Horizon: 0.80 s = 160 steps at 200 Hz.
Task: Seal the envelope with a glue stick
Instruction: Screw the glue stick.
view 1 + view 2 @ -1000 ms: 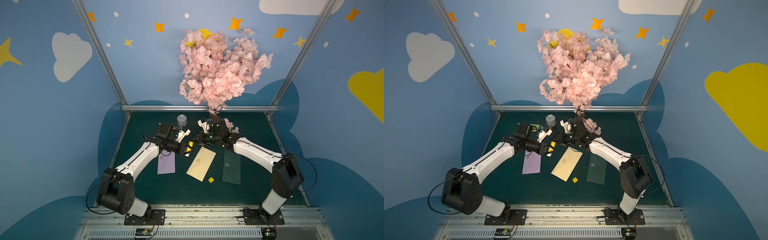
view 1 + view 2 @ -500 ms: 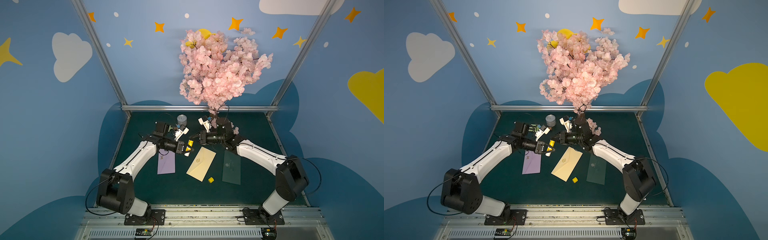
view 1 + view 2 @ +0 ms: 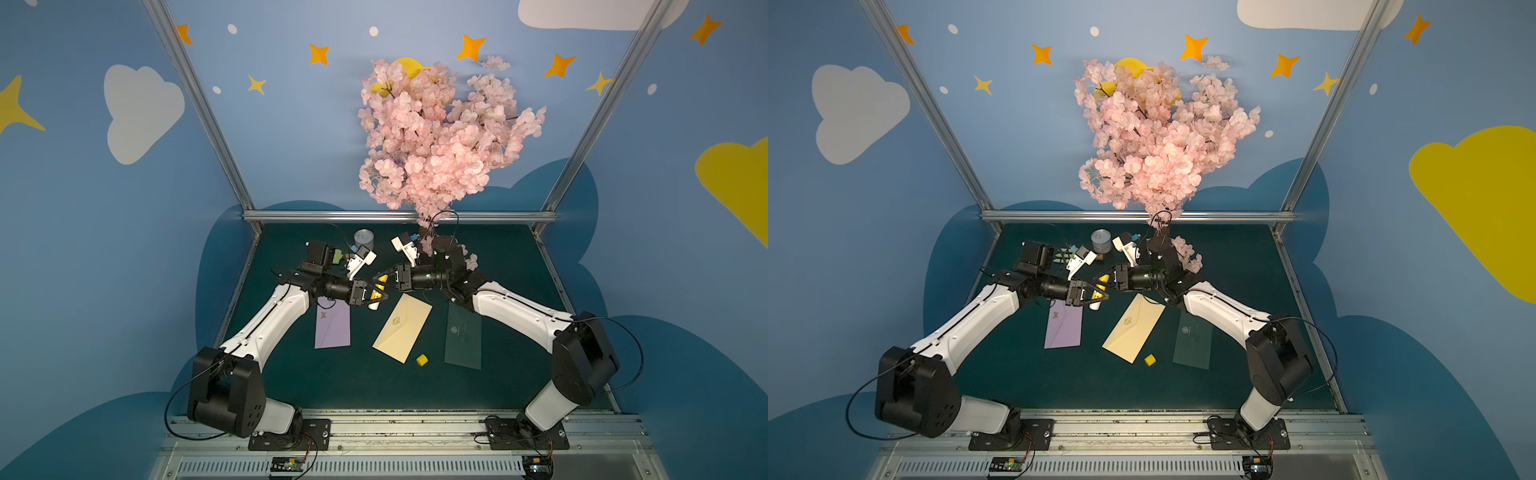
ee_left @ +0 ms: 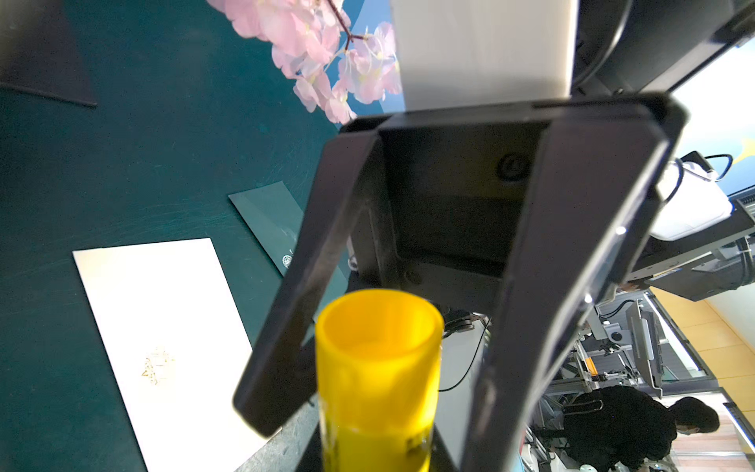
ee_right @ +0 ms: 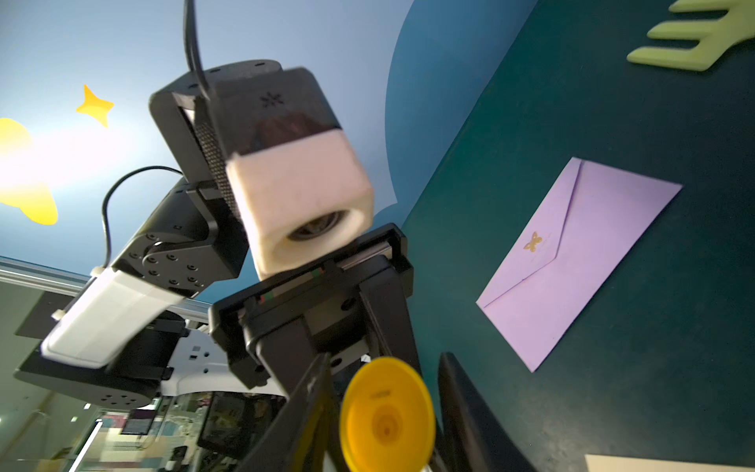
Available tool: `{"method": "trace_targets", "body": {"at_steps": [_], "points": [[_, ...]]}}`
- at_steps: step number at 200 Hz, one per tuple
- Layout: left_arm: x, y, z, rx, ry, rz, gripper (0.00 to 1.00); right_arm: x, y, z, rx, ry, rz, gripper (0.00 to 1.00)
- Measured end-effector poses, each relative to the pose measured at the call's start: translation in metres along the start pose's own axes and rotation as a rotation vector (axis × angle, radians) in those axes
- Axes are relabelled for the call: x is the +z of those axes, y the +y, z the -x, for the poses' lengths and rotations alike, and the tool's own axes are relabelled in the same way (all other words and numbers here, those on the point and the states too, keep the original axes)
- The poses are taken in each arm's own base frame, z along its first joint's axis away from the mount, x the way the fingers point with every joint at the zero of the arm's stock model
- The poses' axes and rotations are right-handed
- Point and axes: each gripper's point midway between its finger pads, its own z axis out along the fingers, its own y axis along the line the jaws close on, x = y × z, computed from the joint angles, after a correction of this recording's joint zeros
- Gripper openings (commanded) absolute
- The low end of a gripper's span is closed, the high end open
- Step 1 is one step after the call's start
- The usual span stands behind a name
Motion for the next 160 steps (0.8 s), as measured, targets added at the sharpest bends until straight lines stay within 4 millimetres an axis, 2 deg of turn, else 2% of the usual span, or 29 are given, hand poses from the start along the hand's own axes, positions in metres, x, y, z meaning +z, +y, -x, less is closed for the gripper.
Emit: {"method": "trace_targets", "body": {"at_steps": [15,40,45,57,82,107,132,160], "points": [[0.000,-0.002,0.001,0.007,-0.001,-0.005,0.02,0.002,0.001,-0.001,0.000,0.003,0.007,0.22],[0.001,0.000,-0.001,-0.003,0.001,0.001,0.04,0.004,0.000,-0.002,-0.003,0.010,0.016,0.00],[0.001,0.001,-0.001,-0.004,0.001,0.001,0.08,0.004,-0.001,-0.002,-0.001,0.010,0.015,0.00],[0.001,0.001,-0.001,-0.004,0.001,0.004,0.28,0.004,-0.001,-0.002,0.002,0.010,0.015,0.00],[0.001,0.005,-0.002,-0.002,0.001,0.022,0.48,0.000,-0.008,0.000,0.024,-0.004,0.000,0.00],[0.000,0.012,-0.002,-0.029,0.000,0.062,0.71,-0.017,-0.031,0.007,0.062,-0.059,-0.080,0.00],[-0.003,0.022,-0.002,-0.040,-0.012,0.138,0.78,-0.044,-0.051,0.016,0.082,-0.132,-0.217,0.00],[-0.007,0.021,-0.008,-0.015,-0.026,0.201,0.80,-0.075,-0.055,0.022,0.065,-0.196,-0.356,0.00]]}}
